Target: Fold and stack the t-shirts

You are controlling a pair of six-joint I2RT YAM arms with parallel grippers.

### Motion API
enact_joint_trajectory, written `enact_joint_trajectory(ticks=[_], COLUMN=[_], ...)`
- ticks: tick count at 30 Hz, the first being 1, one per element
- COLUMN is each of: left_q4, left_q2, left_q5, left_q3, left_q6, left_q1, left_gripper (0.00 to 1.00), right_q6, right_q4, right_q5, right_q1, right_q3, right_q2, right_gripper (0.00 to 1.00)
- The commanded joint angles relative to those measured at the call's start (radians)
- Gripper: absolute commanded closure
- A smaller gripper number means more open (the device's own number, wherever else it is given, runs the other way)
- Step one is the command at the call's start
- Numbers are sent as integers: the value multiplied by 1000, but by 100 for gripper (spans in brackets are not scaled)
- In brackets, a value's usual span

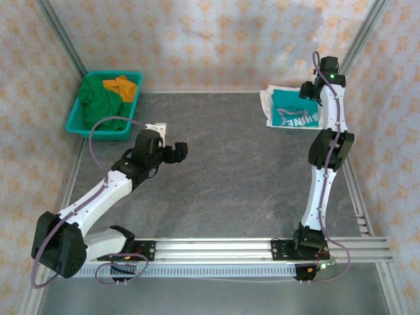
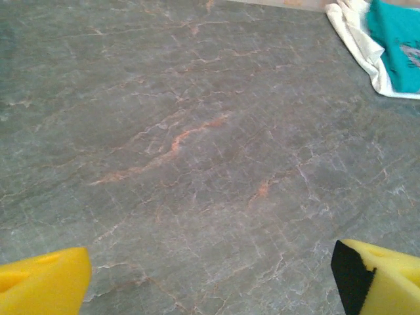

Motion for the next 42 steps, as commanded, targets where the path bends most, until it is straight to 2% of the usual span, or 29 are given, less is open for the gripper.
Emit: enact_joint_trajectory(ticks=[1,3,6,10,13,16,19,21,24,28,30,32,33,36,39,42], left_q4=[-30,-16,21,138,222,290,323,374,486,550,669,669,656,678,754,766], left_q2=[-38,-52,-83,-165,-230,-283,-323,-359,-398,-336,-264,-190,-140,-10,106,186], left_q5=[-90,-115,-161,-183,-142,-22,22,-20,-177,-482,-552,-509,-461,-434,-412,-383], left_q3=[1,-12,-42,-116,-148,-148,-159,-216,-335,-416,-471,-459,-439,-399,-374,-352], left_q6=[11,9,6,40,87,142,161,172,210,306,367,348,319,276,282,261], left_q1=[-3,-1,-3,-3,-3,-4,-6,-6,-6,-4,15,84,137,228,270,295], left_gripper=[2,2,1,0,0,0,0,0,0,0,0,0,0,0,0,0], right_q6=[46,74,122,134,158,226,281,292,304,319,313,296,268,214,219,207], right_q4=[-6,-20,34,300,504,620,738,801,923,1006,1056,1034,1083,1268,1504,1683], right_q5=[96,54,-6,-2,14,17,49,91,132,217,300,391,423,496,412,361], right_q1=[5,5,11,69,133,182,238,283,331,351,352,353,351,334,271,250], right_q3=[40,15,-167,-662,-1006,-1276,-1528,-1663,-1869,-2050,-2108,-2093,-2104,-2159,-2218,-2247], right_q2=[-40,-95,-252,-596,-852,-1065,-1249,-1351,-1462,-1516,-1514,-1503,-1485,-1418,-1287,-1193], right_gripper=[20,15,9,6,3,4,3,3,3,1,1,1,1,1,1,1])
